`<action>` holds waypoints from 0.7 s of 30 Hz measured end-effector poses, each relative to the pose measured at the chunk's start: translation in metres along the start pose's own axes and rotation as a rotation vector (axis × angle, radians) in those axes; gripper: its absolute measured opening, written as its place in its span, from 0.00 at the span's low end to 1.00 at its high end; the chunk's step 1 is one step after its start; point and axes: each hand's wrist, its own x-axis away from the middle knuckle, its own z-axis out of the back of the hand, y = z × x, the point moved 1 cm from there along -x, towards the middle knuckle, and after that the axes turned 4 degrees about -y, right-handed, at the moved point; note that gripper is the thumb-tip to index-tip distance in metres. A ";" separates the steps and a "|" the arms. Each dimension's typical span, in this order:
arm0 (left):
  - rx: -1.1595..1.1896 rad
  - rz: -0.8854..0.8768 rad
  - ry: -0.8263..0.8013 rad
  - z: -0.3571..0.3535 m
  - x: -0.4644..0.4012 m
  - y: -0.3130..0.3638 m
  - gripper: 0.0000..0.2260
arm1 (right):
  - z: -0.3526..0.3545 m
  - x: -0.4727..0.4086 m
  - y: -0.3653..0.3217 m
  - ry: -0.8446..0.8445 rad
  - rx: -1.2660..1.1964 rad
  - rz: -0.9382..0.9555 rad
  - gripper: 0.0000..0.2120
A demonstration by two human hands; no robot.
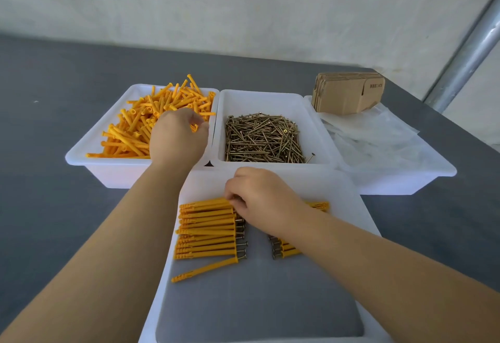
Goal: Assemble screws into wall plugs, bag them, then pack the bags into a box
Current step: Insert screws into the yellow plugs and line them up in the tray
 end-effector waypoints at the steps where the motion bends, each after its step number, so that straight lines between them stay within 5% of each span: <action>1: -0.025 0.022 -0.018 -0.002 -0.002 -0.003 0.10 | -0.001 -0.001 0.000 -0.009 0.013 -0.007 0.09; 6: -0.263 0.163 -0.280 -0.007 -0.002 -0.006 0.13 | 0.006 0.005 0.000 0.042 0.055 -0.013 0.12; 11: -0.367 0.276 -0.363 -0.010 -0.002 0.002 0.10 | 0.040 -0.002 0.029 0.396 -0.010 -0.169 0.07; 17: -0.319 0.203 -0.284 -0.011 -0.001 -0.001 0.07 | 0.048 -0.025 0.100 -0.147 -0.047 -0.625 0.18; 21: -0.212 0.194 -0.224 -0.004 -0.005 0.001 0.15 | 0.051 -0.047 0.093 -0.449 -0.049 -0.639 0.28</action>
